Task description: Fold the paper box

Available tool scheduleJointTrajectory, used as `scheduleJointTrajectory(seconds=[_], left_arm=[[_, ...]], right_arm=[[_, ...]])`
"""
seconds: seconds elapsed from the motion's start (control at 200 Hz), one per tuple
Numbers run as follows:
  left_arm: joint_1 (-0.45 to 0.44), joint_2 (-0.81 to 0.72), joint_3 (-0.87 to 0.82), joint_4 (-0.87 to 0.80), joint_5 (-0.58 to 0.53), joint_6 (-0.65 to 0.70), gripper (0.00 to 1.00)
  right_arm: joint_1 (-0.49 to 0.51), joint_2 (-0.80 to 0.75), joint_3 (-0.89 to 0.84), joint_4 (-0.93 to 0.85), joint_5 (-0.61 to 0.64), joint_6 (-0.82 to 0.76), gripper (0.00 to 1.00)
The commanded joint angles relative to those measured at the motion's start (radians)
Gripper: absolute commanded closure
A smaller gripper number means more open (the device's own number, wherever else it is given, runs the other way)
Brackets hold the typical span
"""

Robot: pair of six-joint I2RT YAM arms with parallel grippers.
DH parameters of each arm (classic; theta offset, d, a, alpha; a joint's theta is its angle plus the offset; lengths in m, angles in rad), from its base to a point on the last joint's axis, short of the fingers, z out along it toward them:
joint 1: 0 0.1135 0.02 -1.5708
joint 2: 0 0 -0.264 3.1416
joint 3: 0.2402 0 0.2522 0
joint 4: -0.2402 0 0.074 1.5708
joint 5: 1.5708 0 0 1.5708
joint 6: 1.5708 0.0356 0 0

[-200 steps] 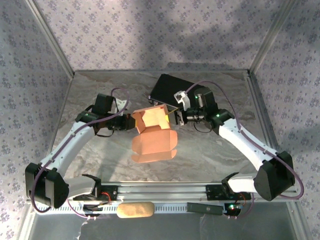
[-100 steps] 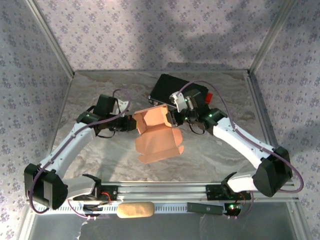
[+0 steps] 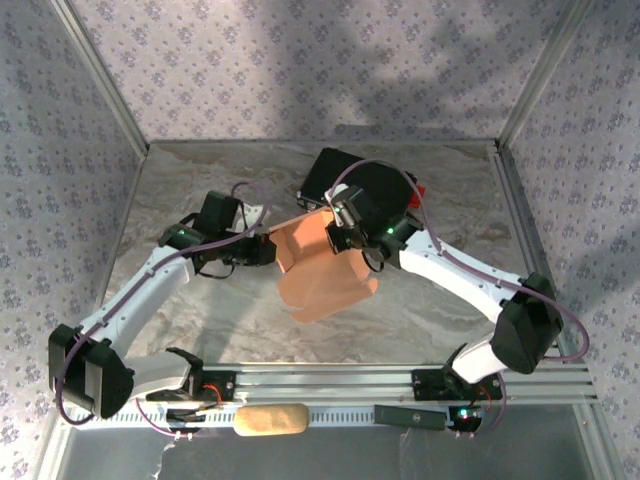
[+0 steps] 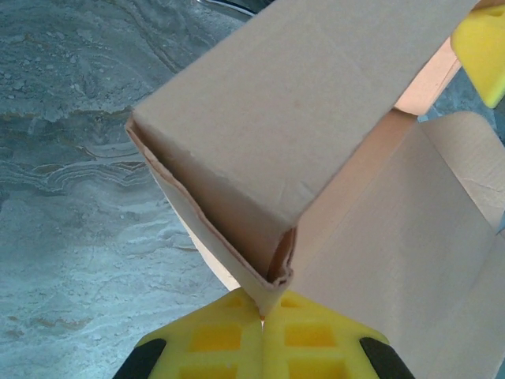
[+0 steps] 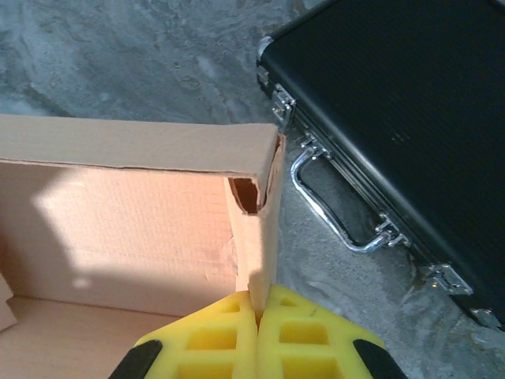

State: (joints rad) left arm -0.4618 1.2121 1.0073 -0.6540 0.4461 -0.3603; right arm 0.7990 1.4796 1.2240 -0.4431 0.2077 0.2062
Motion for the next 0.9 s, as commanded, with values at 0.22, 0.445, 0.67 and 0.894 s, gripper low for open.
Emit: scheduleJointTrajectory(seconds=[0.22, 0.445, 0.67, 0.894], left_arm=[[-0.021, -0.006, 0.040, 0.037, 0.022, -0.005, 1.00], [-0.023, -0.008, 0.043, 0.030, 0.021, 0.001, 1.00], [-0.022, -0.002, 0.045, 0.033, 0.022, 0.000, 1.00], [-0.022, 0.006, 0.046, 0.035, 0.022, 0.000, 1.00]], right_arm=[[-0.029, 0.012, 0.020, 0.039, -0.031, -0.005, 0.88], [-0.065, 0.008, 0.017, 0.071, -0.100, -0.038, 0.85], [-0.090, 0.012, 0.034, 0.065, -0.108, -0.066, 0.83], [-0.101, 0.013, 0.040, 0.058, -0.089, -0.092, 0.83]])
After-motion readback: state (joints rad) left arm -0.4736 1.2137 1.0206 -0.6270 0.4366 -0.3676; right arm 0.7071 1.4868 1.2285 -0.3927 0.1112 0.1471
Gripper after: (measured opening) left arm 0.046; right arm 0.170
